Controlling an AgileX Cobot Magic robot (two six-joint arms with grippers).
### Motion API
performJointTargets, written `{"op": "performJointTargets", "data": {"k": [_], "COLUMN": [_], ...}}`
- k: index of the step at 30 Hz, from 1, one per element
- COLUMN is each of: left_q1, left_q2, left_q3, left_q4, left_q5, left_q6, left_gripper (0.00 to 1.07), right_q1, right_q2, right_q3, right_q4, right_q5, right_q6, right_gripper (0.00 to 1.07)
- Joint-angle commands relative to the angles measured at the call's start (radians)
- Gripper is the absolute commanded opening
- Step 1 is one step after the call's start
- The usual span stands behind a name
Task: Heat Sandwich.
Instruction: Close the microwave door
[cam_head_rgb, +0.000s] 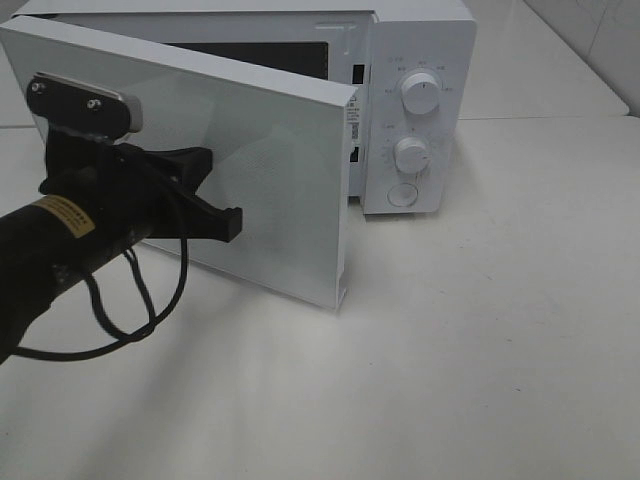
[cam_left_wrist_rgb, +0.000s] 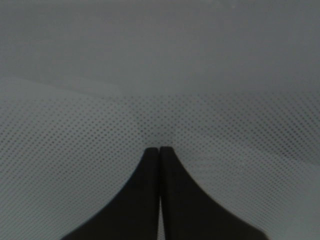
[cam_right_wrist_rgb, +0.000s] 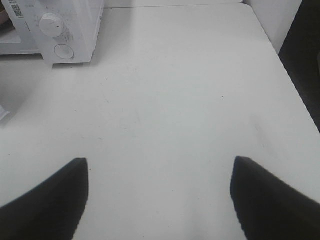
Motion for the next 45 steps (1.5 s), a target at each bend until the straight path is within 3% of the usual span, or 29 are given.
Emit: {"op": "performJointTargets", "data": {"k": [1, 12, 20, 29, 35, 41, 45], "left_q1": [-0.02, -0.02, -0.02, -0.02, -0.018, -0.012, -0.029], "left_q2": [0.034, 0.127, 0.172, 0.226, 0.253, 0.27, 0.25], "left_q3": [-0.064, -0.268, -0.358, -0.479, -0.538, -0.583, -0.564], "left_q4": [-0.033, -0.103, -0.121, -0.267, -0.338, -0.344, -0.336], "left_q5": [-0.003, 0.078, 0.116, 0.138, 0.152, 0.189, 0.239], "left_q6": [0.011, 0.081, 0.083, 0.222, 0.286, 0.299, 0.309], "left_gripper": [0.0, 0.0, 0.0, 0.0, 0.0, 0.0, 0.0], "right_q1": [-0.009, -0.009, -0.009, -0.009, -0.009, -0.009, -0.009], "right_q2": [-0.027, -0.027, -0.027, -0.027, -0.027, -0.027, -0.027], "right_q3": [0.003, 0.003, 0.003, 0.003, 0.003, 0.003, 0.003], "right_q4": [0.001, 0.001, 0.001, 0.001, 0.001, 0.001, 0.001], "right_q5": [-0.004, -0.004, -0.004, -0.004, -0.004, -0.004, -0.004], "right_q6": [0.005, 0.005, 0.005, 0.005, 0.005, 0.005, 0.005], "right_gripper": [0.75, 0.75, 0.75, 0.75, 0.75, 0.75, 0.75]}}
